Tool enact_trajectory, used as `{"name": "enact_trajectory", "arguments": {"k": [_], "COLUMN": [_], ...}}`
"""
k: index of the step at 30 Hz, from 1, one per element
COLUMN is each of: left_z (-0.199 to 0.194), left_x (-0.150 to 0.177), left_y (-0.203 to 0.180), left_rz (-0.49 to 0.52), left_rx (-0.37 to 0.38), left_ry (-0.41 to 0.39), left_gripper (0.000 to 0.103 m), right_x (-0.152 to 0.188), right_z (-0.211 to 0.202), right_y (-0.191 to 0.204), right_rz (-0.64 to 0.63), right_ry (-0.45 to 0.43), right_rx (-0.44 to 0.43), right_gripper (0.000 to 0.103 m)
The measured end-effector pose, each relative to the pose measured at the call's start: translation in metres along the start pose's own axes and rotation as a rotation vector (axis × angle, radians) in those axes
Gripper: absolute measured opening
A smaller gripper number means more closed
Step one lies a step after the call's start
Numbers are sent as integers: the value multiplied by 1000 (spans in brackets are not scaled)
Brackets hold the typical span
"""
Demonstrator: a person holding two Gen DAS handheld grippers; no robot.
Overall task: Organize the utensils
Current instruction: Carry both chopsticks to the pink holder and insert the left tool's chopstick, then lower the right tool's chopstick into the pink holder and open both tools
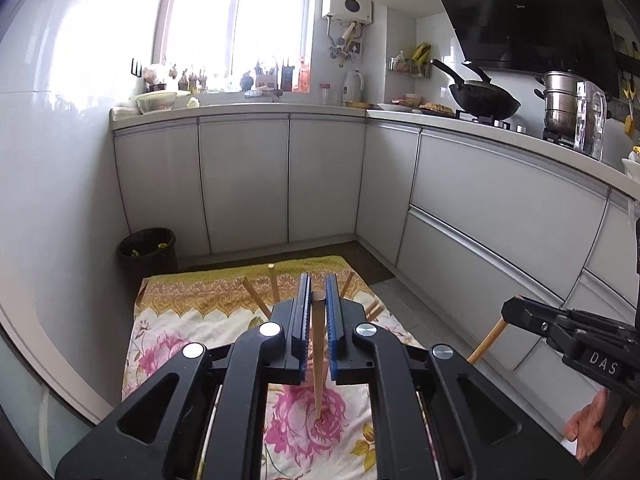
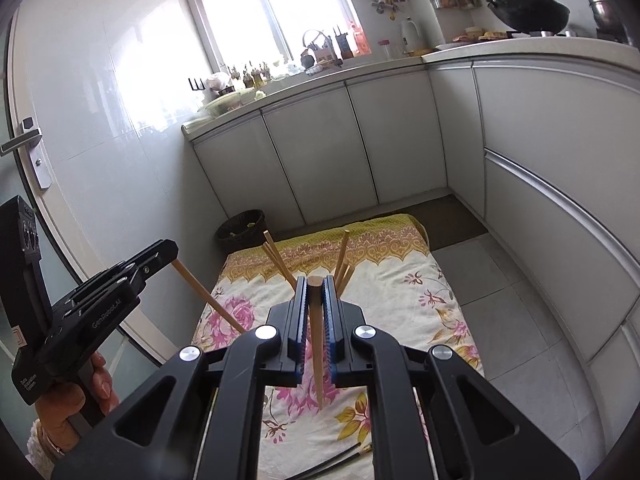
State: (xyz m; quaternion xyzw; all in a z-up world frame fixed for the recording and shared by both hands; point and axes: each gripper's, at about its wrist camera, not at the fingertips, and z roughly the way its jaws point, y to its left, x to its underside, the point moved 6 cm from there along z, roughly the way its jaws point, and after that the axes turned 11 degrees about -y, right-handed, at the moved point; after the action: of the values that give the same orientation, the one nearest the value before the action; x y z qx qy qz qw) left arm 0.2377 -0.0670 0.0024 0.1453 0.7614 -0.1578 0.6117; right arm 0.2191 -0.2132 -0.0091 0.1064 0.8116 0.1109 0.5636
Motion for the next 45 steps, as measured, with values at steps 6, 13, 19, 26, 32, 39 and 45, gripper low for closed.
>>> {"name": "enact_trajectory", "arguments": {"k": [6, 13, 19, 26, 32, 39, 45], "left_z": [24, 63, 100, 112, 93, 77, 76], "left_x": [-26, -36, -20, 3, -20, -25, -6], "left_y": [5, 21, 38, 52, 58, 79, 96], "left_rz": [-14, -41, -87, -150, -143, -179, -201], "left_rx": [-18, -47, -60, -50, -60, -102, -140], "left_ry": [-39, -45, -4, 15, -59, -87, -44], "left_gripper": [6, 6, 6, 51, 51, 54, 61], "right_x": [-34, -71, -81, -78, -65, -38, -8], "right_z": [23, 58, 89, 115, 135, 158, 184], "right_y": [9, 19, 12, 9, 10, 16, 19], "right_rz": [5, -22, -10, -13, -19, -23, -22], "right_ry": [-43, -97, -107, -110, -91, -51, 15], "right_rx": [-17, -1, 11, 17, 27, 34, 56], "right_gripper": [8, 8, 8, 8, 8, 8, 9]}}
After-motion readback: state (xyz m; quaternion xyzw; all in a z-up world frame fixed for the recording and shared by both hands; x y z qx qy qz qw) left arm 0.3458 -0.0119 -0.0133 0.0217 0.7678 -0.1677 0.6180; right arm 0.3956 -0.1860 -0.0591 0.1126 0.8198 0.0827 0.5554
